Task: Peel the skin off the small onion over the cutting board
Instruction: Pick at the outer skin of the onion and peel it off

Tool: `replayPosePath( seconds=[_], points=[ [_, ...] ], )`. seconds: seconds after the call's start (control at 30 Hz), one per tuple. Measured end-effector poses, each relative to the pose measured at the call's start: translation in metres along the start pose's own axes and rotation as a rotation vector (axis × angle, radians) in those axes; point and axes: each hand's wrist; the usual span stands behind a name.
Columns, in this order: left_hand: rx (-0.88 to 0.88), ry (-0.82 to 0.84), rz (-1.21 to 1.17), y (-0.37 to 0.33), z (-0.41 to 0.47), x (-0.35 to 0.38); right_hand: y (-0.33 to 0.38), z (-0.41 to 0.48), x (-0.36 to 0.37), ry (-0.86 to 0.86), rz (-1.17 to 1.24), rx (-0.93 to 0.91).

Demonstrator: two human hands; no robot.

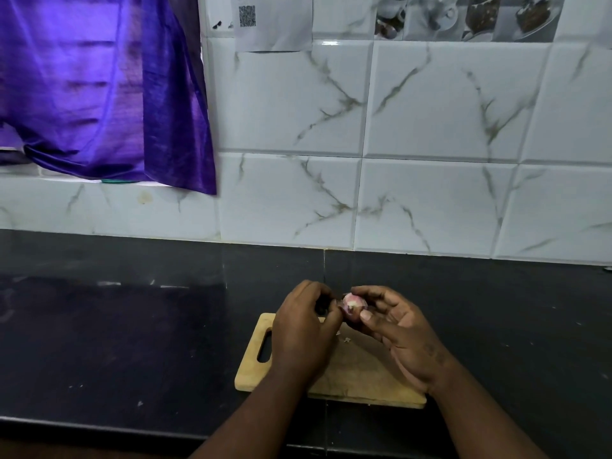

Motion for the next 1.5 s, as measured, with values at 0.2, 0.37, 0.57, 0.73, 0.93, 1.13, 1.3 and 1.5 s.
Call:
replayPosePath(
  seconds=[0.2, 0.37, 0.57, 0.73, 0.93, 1.13, 1.3, 1.5],
  points=[
    [-0.095, 0.003, 0.031, 0.003, 0.001, 0.002, 0.001, 0.001, 0.001, -0.006, 0.119, 0.015],
    [-0.161, 0.010, 0.062, 0.005, 0.003, 0.004, 0.001, 0.001, 0.001, -0.012, 0.176, 0.026],
    [-0.208, 0.058, 0.112, 0.006, 0.004, 0.004, 0.004, 0.002, -0.001, -0.063, 0.312, 0.046],
    [-0.059, 0.009, 0.094, 0.002, 0.002, 0.003, -0.001, 0.003, -0.001, -0.078, 0.177, 0.069],
    [0.119, 0.042, 0.025, 0.001, -0.001, 0.000, -0.001, 0.002, 0.000, -0.059, 0.083, 0.069],
    [0.129, 0.061, 0.018, 0.001, -0.002, 0.000, -0.001, 0.000, -0.002, 0.001, -0.063, 0.009],
    [0.135, 0.068, -0.006, 0.000, -0.003, -0.001, -0.003, 0.001, -0.004, 0.016, -0.110, -0.033],
    [0.115, 0.089, -0.030, 0.000, -0.003, -0.001, -0.006, 0.001, -0.006, 0.020, -0.149, -0.057]
  ],
)
Point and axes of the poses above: each hand's wrist, its own z-axis towards the middle knuckle, its own x-axis out of the palm, y = z × x, and after that the axes turned 15 degrees about -x, right-handed
